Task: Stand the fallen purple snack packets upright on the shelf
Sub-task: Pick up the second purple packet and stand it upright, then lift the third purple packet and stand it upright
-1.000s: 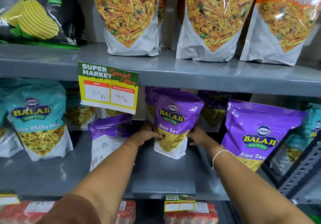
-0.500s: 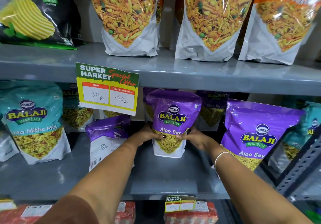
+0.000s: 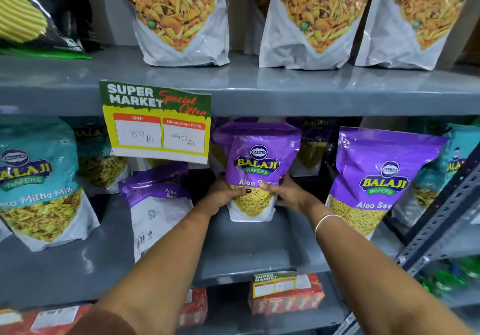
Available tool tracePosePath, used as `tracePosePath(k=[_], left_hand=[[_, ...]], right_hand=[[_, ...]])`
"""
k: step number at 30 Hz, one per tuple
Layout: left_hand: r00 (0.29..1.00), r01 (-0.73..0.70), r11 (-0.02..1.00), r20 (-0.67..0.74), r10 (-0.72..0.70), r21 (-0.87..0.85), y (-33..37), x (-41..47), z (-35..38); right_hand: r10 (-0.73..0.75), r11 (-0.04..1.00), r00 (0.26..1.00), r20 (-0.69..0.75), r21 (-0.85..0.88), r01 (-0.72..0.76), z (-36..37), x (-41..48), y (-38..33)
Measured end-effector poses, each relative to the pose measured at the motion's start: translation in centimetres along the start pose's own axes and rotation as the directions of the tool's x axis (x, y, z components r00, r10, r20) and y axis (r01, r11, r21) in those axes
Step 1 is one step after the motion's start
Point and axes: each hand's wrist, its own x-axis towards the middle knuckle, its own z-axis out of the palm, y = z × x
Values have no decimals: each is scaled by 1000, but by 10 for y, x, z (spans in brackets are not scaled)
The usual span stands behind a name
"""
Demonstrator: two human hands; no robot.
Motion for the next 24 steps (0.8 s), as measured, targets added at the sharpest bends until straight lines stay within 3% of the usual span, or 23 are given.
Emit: tracePosePath(k=[5,9,14,17,20,22,24], left_hand=[[999,-28,1000,-17,28,-10,-2,-32,11],[991,72,997,-110,-73,-7,-3,-61,25],[978,96,994,-190,-87,43,3,-91,48],[965,117,987,-245,-88,107,11,-104,53],[956,112,964,-291,-38,241,20,-123,50],[945,130,929,-326,-10,347,24,-134,41],[924,151,915,-382,4,375,24,-143,26]], right_hand=[[57,997,998,22,-61,-55,-4,-28,3],[100,991,993,60,-100,-94,-9,-55,1],[110,987,991,70,-125,-101,-20,-80,4],[194,956,978,72,-237,-172,-22,-84,1],[456,773,885,97,-536,-339,-20,-87,-7],[572,570,817,70,-751,-335,-14,-92,-12],[600,512,791,121,-818,-263,-1,-93,-15]])
